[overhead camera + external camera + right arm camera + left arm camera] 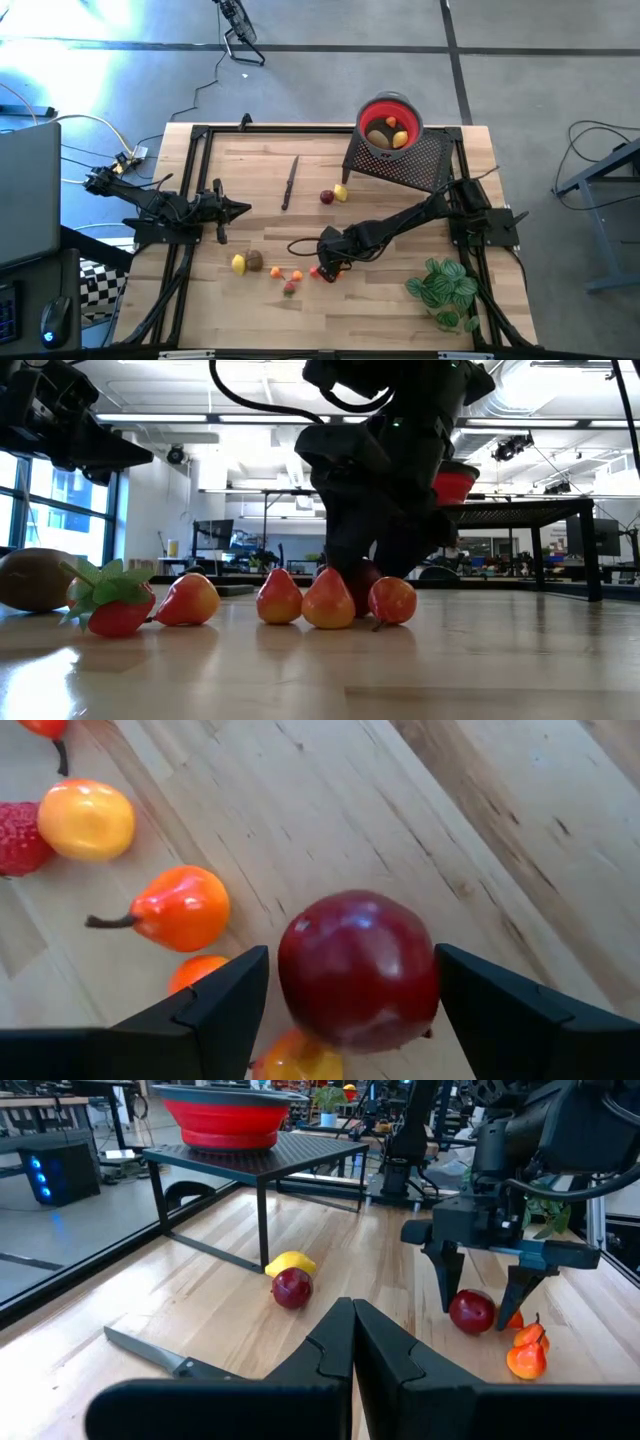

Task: Pick & Place Fruit
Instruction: Put the red pomegranate into the red strainer bowl on the shelf

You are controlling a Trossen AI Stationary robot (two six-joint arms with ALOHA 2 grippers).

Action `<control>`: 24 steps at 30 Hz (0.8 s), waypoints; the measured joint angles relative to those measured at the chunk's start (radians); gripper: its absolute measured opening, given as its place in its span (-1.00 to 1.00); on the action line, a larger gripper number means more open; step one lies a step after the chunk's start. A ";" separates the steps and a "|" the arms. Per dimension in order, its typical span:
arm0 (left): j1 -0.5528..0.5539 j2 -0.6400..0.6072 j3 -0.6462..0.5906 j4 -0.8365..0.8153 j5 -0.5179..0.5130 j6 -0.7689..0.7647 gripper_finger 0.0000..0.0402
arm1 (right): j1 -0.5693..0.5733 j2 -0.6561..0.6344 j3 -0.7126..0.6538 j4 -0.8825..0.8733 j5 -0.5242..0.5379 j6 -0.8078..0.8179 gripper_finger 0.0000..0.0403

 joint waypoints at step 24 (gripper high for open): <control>0.000 0.000 0.000 0.000 0.000 0.000 -1.00 | 0.000 0.000 0.000 -0.003 0.029 -0.021 0.03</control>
